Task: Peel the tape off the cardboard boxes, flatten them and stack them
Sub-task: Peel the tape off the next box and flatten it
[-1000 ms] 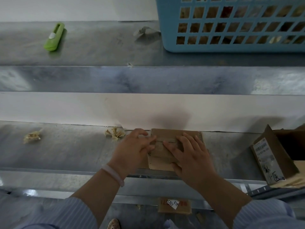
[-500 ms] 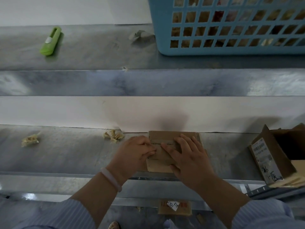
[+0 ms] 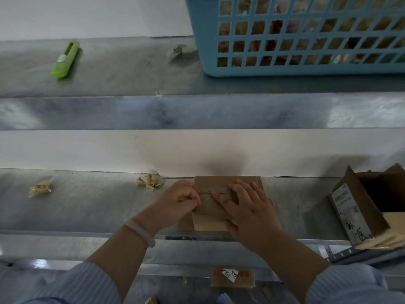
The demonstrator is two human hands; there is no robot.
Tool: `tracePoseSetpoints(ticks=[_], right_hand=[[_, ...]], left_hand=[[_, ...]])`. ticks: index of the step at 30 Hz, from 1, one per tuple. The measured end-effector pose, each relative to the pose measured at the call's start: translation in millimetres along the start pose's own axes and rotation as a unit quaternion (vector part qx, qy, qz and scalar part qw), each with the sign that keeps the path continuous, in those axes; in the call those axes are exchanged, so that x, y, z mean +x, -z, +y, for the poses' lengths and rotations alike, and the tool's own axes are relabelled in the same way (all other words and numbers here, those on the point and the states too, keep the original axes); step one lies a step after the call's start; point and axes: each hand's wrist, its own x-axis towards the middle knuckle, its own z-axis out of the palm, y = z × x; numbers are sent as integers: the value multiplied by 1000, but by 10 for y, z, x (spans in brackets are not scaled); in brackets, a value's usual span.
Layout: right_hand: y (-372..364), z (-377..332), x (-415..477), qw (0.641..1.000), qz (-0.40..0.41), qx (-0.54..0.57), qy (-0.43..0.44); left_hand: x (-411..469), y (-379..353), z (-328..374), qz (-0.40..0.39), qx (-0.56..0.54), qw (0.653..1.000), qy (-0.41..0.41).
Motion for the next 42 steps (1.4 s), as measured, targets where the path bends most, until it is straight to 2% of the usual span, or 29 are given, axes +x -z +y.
tracePoseSetpoints(ticks=[6, 10, 13, 16, 19, 22, 26, 29, 32, 34, 39, 42], right_hand=[[0, -3, 4, 1000, 4, 1, 0], [1, -6, 1, 1000, 11, 4, -1], [9, -12, 5, 1000, 18, 7, -1], [11, -16, 6, 1000, 16, 3, -2], [2, -15, 0, 1000, 11, -6, -1], [2, -18, 0, 1000, 13, -7, -1], [20, -22, 1, 1000, 18, -8, -2], [17, -16, -8, 1000, 16, -6, 0], [5, -9, -7, 1000, 7, 0, -1], [-1, -6, -7, 1000, 6, 4, -3], [-10, 0, -8, 1000, 12, 12, -3], [-16, -1, -11, 1000, 14, 10, -2]], left_hand=[[-10, 27, -28, 13, -106, 990, 96], [38, -18, -92, 90, -119, 982, 115], [83, -91, -78, 160, 10, 985, 70], [73, -133, -42, 189, 147, 971, 0], [79, -111, -1, 162, 252, 952, -72], [113, -67, 15, 124, 280, 948, -88], [165, -57, 67, 56, 205, 976, -51], [177, -62, 154, 61, 93, 994, 24], [147, -44, 224, 97, -72, 985, 126], [133, -23, 253, 103, -133, 972, 161], [138, 27, 162, 97, -190, 958, 192], [101, 16, 66, 90, -184, 963, 176]])
